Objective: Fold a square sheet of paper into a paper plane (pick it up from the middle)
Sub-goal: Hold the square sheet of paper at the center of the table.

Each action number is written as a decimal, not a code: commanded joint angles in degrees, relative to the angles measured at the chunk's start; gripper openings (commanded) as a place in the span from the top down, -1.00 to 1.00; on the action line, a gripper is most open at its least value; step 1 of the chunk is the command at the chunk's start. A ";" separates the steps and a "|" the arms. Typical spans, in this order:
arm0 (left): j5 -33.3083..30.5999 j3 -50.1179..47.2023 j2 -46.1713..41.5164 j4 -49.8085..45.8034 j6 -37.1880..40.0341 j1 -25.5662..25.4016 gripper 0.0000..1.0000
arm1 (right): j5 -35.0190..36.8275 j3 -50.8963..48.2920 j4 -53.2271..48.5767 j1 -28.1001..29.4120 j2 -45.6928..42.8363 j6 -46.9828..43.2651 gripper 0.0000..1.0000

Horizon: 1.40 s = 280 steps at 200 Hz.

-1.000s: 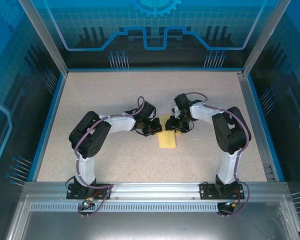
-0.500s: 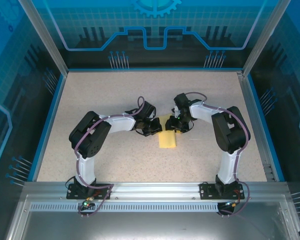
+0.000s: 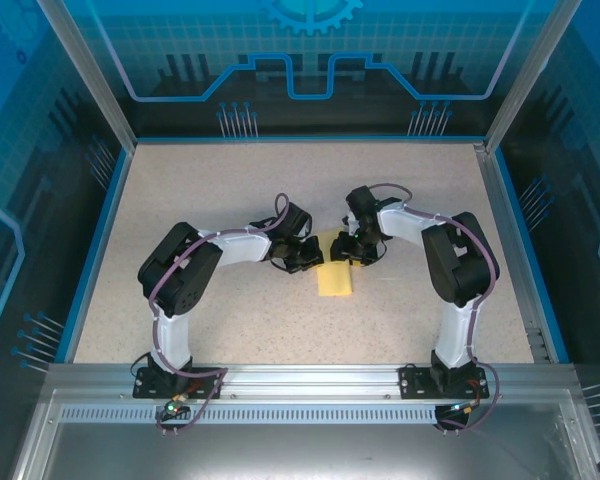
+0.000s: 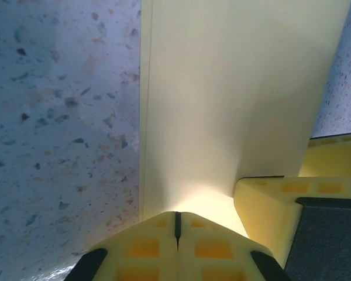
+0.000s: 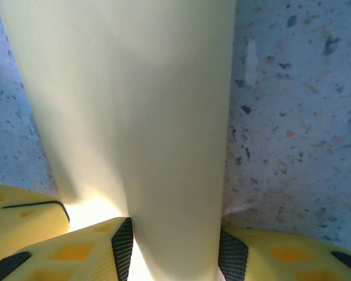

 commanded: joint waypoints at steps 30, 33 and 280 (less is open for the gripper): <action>-0.77 0.68 1.26 -2.88 1.79 -0.49 0.96 | 5.39 -5.05 7.84 3.28 12.76 -1.08 0.02; -0.74 0.70 1.34 -2.92 1.80 -0.50 0.96 | 5.39 -5.05 7.85 3.31 12.79 -1.07 0.02; -3.85 -1.89 2.93 -6.62 1.97 -0.51 1.00 | -0.31 -9.24 9.78 3.53 -15.77 1.23 0.46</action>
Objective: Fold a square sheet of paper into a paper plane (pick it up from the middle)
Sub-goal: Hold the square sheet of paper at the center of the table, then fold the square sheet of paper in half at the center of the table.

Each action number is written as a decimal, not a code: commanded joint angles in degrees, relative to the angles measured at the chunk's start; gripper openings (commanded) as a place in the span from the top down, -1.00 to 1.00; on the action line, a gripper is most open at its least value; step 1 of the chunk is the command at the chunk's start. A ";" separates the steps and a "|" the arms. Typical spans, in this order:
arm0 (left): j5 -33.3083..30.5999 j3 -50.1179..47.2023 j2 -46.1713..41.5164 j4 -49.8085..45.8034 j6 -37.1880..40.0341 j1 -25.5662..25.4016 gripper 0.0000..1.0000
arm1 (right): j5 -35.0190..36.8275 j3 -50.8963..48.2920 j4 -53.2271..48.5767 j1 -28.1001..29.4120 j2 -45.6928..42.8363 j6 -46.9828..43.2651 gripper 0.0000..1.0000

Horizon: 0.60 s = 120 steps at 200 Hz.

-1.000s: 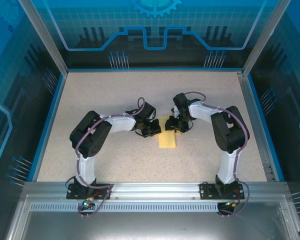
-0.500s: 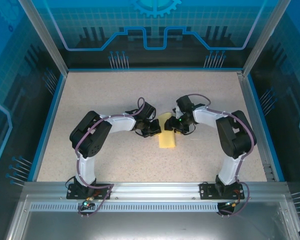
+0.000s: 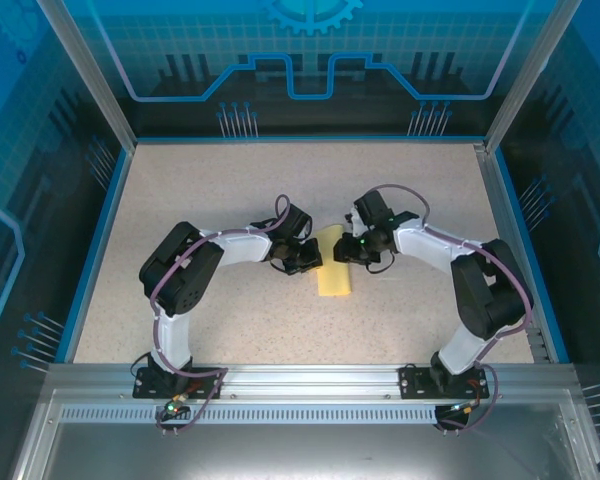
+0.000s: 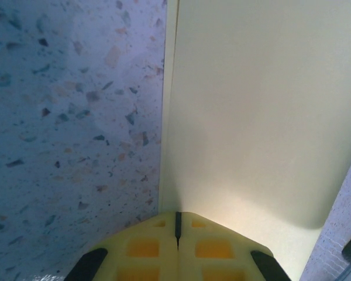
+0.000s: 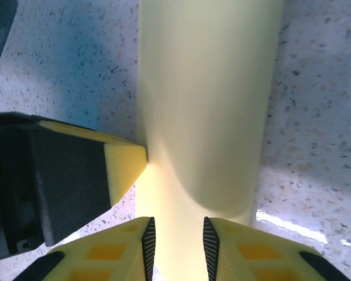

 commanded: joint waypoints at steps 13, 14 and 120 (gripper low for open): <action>-3.03 -1.63 2.52 -5.48 1.11 -0.49 1.00 | -0.85 3.30 -0.66 2.02 2.85 -0.48 0.51; -3.05 -1.62 2.53 -5.48 1.12 -0.47 1.00 | -0.87 3.43 -0.69 2.07 3.03 -0.52 0.51; -4.00 -0.21 3.46 -9.25 0.48 -0.44 1.00 | 1.27 8.32 -4.67 1.27 12.27 -1.64 0.54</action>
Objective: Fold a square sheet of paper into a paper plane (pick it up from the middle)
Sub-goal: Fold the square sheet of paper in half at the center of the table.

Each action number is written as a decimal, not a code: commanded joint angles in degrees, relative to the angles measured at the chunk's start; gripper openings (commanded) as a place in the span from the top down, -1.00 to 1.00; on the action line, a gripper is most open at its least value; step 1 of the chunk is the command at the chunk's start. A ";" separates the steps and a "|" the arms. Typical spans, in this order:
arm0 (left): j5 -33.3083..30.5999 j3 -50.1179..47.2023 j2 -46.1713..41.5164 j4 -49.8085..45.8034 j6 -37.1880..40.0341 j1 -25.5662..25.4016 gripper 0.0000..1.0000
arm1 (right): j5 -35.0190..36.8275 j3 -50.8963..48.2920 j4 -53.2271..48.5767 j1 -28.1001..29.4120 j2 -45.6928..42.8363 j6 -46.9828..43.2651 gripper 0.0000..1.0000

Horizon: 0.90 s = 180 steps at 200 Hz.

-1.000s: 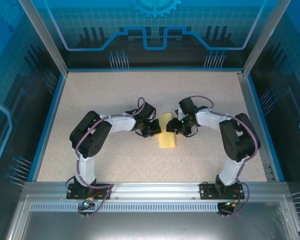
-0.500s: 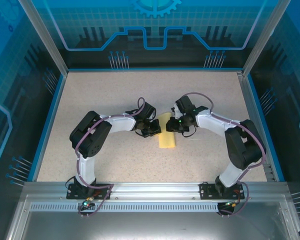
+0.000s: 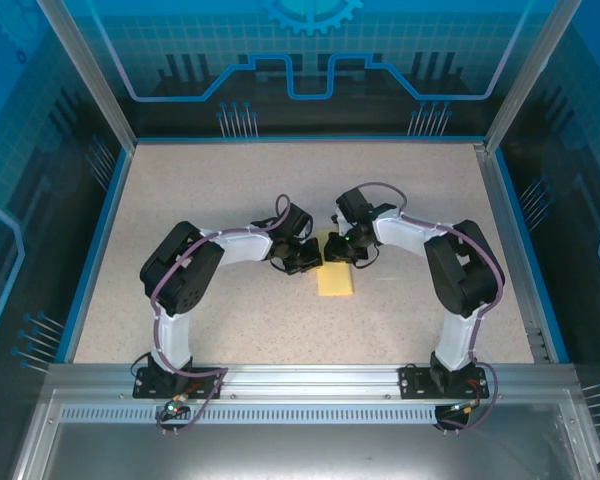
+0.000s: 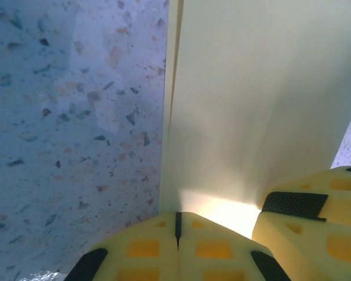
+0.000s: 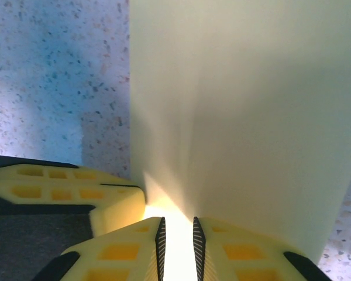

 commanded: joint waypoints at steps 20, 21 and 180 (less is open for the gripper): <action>-3.81 -1.22 3.27 -8.11 0.48 -0.53 1.00 | -0.88 -1.83 0.24 -1.89 0.91 -2.31 0.54; -3.83 -1.21 3.23 -8.12 0.46 -0.54 1.00 | -0.90 -1.88 0.28 -1.92 0.95 -2.35 0.54; -3.76 -2.18 3.21 -7.55 0.70 -0.55 1.00 | -10.78 -13.68 12.68 -9.08 -2.77 -6.35 0.75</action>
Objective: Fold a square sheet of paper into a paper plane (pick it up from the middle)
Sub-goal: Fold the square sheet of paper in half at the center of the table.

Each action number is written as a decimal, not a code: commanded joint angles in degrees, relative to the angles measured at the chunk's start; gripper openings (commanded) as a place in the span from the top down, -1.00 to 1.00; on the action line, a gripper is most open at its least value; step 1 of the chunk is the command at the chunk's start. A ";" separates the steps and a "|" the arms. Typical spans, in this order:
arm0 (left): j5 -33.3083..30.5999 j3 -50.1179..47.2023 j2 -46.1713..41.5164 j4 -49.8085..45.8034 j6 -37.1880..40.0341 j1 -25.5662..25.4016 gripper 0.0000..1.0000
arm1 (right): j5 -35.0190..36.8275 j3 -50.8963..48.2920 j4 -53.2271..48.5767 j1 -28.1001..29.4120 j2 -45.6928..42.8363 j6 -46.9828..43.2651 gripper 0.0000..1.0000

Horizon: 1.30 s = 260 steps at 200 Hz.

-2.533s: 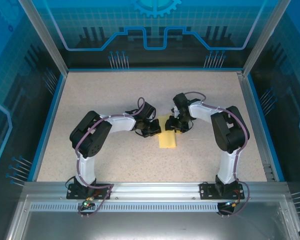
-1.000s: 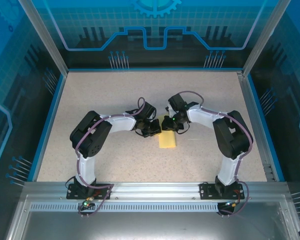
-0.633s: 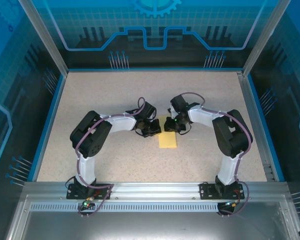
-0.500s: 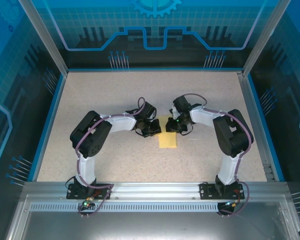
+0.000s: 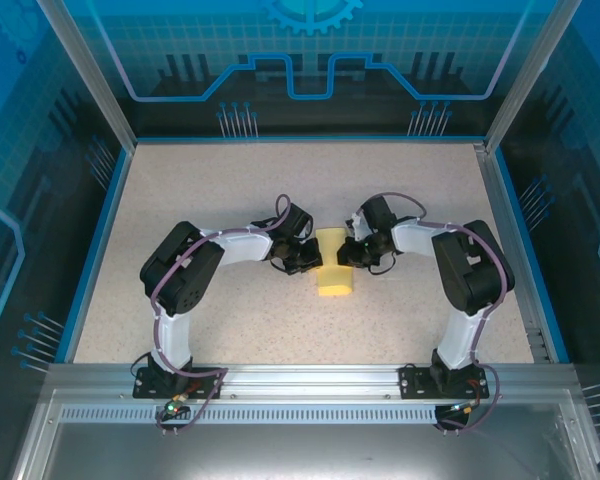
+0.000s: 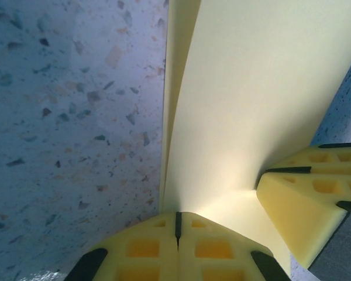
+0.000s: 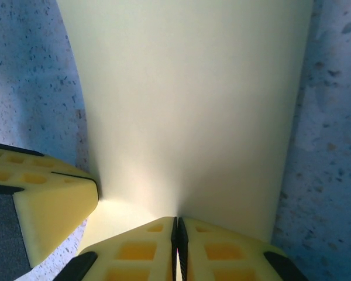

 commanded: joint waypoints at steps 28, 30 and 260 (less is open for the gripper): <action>-3.68 -2.17 3.20 -7.49 0.69 -0.50 1.00 | -0.68 -0.98 -1.83 -0.44 -4.99 -0.46 0.74; -3.68 -2.17 3.20 -7.49 0.70 -0.50 1.00 | -0.69 -0.90 -1.88 -0.29 -5.16 -0.40 0.74; -3.88 -0.61 4.12 -8.70 1.72 -0.83 1.00 | -5.47 -6.22 -0.75 -0.31 -8.75 1.91 0.70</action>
